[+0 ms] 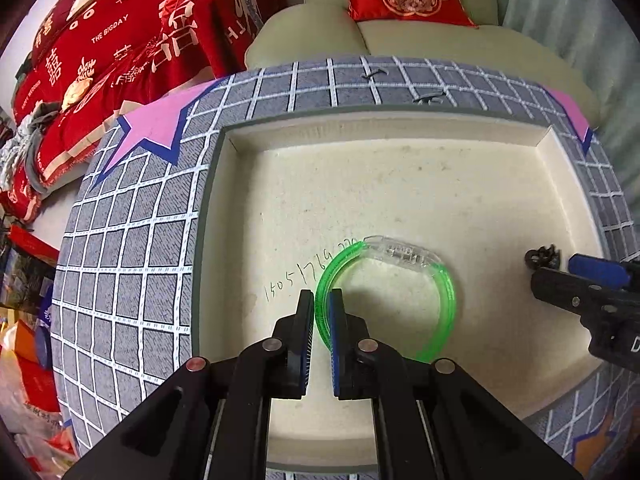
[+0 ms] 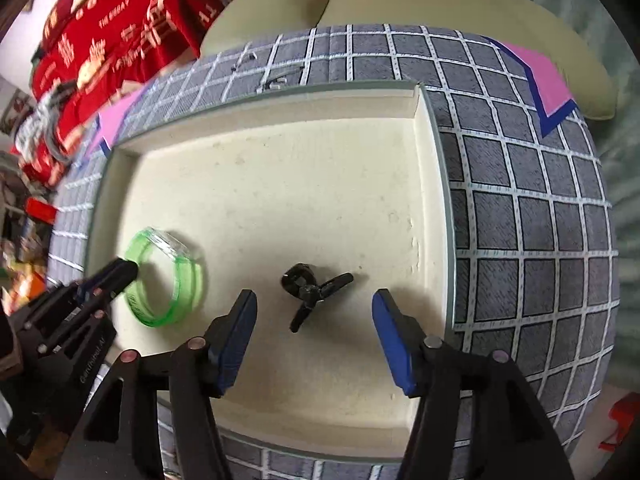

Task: Organize jewelry
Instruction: 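Carry both items into the white tray and open both tools to release them, then lift both tools out of the tray and move back over the remaining jewelry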

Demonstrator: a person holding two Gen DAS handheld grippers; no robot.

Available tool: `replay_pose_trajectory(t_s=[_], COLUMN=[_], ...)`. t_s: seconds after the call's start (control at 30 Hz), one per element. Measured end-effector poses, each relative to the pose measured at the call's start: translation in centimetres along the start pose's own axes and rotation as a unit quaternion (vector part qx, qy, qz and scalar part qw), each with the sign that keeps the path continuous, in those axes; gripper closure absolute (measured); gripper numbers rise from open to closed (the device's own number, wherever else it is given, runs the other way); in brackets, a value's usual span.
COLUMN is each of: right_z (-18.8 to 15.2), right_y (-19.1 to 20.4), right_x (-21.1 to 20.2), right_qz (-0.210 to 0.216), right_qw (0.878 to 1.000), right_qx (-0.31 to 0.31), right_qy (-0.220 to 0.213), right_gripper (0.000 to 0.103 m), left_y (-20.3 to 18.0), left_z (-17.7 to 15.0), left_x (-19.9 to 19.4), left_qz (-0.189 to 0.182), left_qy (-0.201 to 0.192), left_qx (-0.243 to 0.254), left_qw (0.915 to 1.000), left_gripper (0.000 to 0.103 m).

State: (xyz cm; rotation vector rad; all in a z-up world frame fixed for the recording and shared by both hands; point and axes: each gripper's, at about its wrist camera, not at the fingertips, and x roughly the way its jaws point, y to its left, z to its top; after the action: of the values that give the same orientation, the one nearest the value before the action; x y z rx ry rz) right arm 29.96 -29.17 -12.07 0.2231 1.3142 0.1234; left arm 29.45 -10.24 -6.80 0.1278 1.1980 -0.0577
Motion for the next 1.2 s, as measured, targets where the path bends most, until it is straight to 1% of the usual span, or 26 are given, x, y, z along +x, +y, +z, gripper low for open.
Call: replay_pose_trajectory(t_s=[0.17,0.3,0.5,0.67,0.7,0.73,0.77,0.8,0.93,0.97,1.0,1.13,1.2], right_z=[-0.1,-1.0,-3.5,-6.4,-7.2,-7.9,-8.5,-9.4,-12.4,-12.9,-13.8,-15.7,-16.5], right_y=[-0.2,0.2,0.5,0.7,0.7,0.8,0.8,0.9,0.8,0.8,0.8,0.8,0.8], right_x=[-2.3,-4.7,-7.4,-8.7,-8.9,-9.1,-9.2,-9.2,-9.3,-9.3,-9.4,-9.5,-9.5], right_qz=[0.021,0.036,0.051,0.059,0.060,0.060,0.059,0.058,0.062,0.062,0.063,0.063,0.060], right_qw=[0.999,0.998,0.997,0.996,0.996,0.996,0.997,0.997,0.996,0.996,0.996,0.996,0.996], right_qx=[0.021,0.026,0.037,0.045,0.046,0.046,0.047,0.048,0.055,0.056,0.060,0.065,0.067], right_qy=[-0.020,-0.037,-0.048,-0.042,-0.038,-0.035,-0.033,-0.029,-0.017,-0.015,-0.016,-0.009,-0.005], right_gripper=[0.031,0.025,0.023,0.020,0.020,0.020,0.019,0.019,0.016,0.007,0.000,0.000,0.000], left_y=[0.6,0.9,1.5,2.4,2.7,2.9,3.2,3.5,4.3,4.5,4.8,6.7,8.0], left_z=[0.1,-0.3,-2.2,-4.4,-4.9,-5.4,-5.9,-6.6,-8.7,-9.4,-10.2,-12.9,-14.4], left_x=[-1.9,-3.7,-5.8,-7.5,-7.8,-8.0,-8.3,-8.8,-9.1,-9.2,-9.2,-9.5,-9.1], left_qz=[-0.031,-0.043,-0.056,-0.057,-0.055,-0.055,-0.048,-0.030,-0.017,-0.010,-0.005,0.008,0.005], left_qy=[-0.016,-0.031,-0.037,-0.034,-0.032,-0.030,-0.025,-0.035,-0.036,-0.036,-0.035,-0.026,-0.011], left_qx=[-0.015,-0.021,-0.028,-0.032,-0.035,-0.038,-0.042,-0.048,-0.039,-0.036,-0.034,-0.053,-0.063], left_qw=[0.9993,0.9984,0.9973,0.9973,0.9973,0.9974,0.9977,0.9978,0.9984,0.9986,0.9988,0.9982,0.9979], left_gripper=[0.086,0.086,0.086,0.086,0.083,0.040,0.000,0.000,0.000,0.000,0.000,0.000,0.000])
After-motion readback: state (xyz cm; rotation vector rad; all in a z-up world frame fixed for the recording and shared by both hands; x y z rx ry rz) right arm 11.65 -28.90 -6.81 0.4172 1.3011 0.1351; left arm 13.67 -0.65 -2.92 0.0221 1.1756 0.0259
